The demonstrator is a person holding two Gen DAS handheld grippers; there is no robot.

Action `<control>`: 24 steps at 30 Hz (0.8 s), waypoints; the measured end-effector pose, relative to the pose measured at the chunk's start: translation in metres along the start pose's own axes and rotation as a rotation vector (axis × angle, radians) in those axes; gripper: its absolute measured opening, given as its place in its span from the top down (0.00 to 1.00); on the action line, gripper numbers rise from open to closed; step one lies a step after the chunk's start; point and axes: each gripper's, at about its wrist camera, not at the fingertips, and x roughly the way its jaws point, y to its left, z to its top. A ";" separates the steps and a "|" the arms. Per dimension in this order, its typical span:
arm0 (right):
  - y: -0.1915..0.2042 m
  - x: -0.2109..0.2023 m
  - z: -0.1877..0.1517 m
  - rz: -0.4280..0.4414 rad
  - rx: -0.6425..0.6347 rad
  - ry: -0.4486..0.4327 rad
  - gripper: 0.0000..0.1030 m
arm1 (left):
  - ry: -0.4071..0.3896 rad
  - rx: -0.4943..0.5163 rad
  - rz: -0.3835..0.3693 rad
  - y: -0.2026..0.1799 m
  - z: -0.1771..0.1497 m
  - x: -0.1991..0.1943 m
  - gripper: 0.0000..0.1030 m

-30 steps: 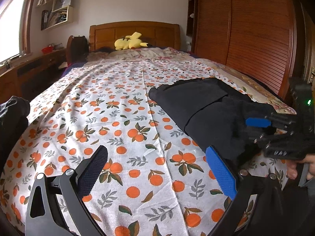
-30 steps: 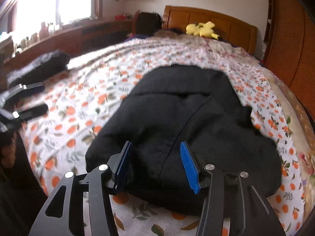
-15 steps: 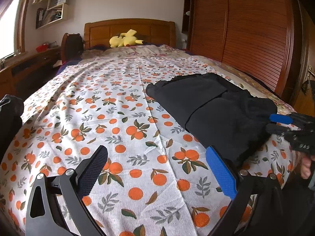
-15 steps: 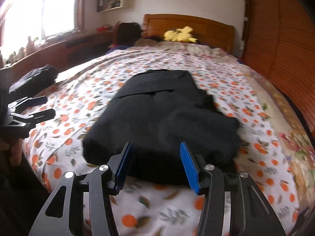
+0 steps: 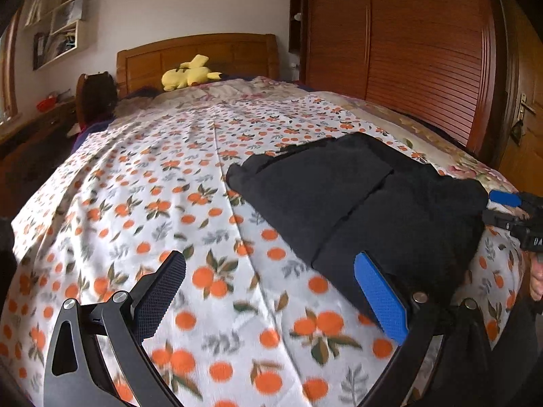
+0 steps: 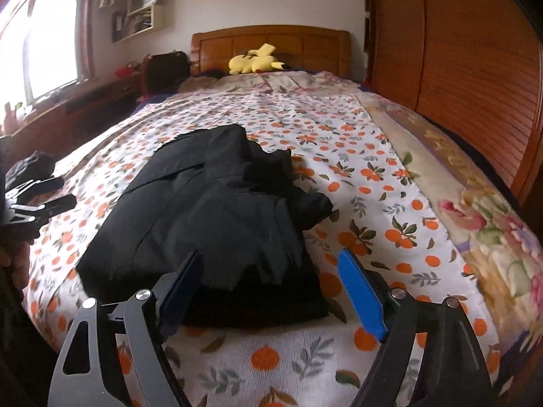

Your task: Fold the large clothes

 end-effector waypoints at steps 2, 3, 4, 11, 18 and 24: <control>-0.002 0.010 0.000 -0.011 0.009 0.014 0.23 | 0.004 0.006 0.004 0.002 0.011 0.013 0.03; -0.003 0.018 -0.002 -0.017 0.016 0.030 0.23 | 0.005 0.006 0.005 0.002 0.015 0.017 0.03; -0.005 0.023 -0.004 -0.012 0.025 0.044 0.23 | 0.010 0.003 0.006 0.004 0.020 0.024 0.03; -0.007 0.044 -0.014 0.022 0.038 0.103 0.24 | 0.067 -0.021 -0.003 0.018 0.048 0.080 0.03; -0.009 0.047 -0.020 0.041 0.057 0.108 0.24 | 0.125 -0.030 0.008 0.035 0.071 0.137 0.03; -0.008 0.048 -0.020 0.044 0.071 0.107 0.24 | 0.162 -0.021 0.002 0.043 0.084 0.171 0.03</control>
